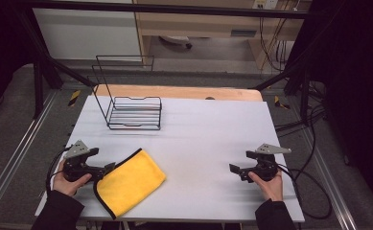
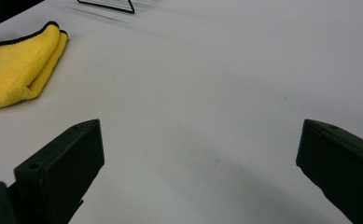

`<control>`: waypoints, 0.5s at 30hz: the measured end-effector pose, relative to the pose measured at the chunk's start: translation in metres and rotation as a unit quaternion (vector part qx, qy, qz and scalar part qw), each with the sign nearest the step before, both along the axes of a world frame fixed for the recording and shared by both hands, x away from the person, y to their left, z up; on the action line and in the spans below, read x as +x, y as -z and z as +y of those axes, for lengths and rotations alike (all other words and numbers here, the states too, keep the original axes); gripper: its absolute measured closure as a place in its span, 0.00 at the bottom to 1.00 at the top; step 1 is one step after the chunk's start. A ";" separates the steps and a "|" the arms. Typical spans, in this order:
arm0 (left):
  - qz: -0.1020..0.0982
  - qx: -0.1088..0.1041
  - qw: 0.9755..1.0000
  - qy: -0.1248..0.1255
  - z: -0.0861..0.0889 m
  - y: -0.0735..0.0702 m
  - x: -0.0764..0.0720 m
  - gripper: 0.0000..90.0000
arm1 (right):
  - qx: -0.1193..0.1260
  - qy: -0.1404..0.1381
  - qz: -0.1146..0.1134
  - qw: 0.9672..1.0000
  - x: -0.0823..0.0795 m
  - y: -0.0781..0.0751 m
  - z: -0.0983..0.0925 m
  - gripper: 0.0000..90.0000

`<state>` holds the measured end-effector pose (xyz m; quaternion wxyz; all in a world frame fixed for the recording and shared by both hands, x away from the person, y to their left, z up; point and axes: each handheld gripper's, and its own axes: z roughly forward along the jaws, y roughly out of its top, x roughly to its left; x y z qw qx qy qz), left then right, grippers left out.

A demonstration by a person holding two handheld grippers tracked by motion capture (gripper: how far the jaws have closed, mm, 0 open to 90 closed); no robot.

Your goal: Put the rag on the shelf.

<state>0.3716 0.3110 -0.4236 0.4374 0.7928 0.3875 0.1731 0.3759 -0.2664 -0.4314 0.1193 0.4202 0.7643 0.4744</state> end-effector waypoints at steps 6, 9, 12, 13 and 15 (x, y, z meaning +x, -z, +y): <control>0.003 0.001 1.000 -0.002 -0.003 -0.001 0.000 0.08 | -0.002 0.001 0.000 1.000 -0.001 0.000 0.000 0.02; 0.005 0.002 1.000 -0.002 -0.006 -0.002 0.000 0.08 | -0.004 0.002 -0.001 1.000 -0.001 0.000 0.000 0.02; 0.006 0.008 1.000 0.003 -0.010 -0.002 -0.001 0.08 | -0.005 0.005 0.000 1.000 -0.001 0.000 0.001 0.02; 0.007 0.010 1.000 0.005 -0.013 -0.003 -0.001 0.08 | -0.005 0.006 -0.001 1.000 -0.001 0.000 0.001 0.02; 0.007 0.008 1.000 0.005 -0.014 -0.003 -0.001 0.08 | -0.006 0.006 -0.001 1.000 -0.001 0.000 0.001 0.02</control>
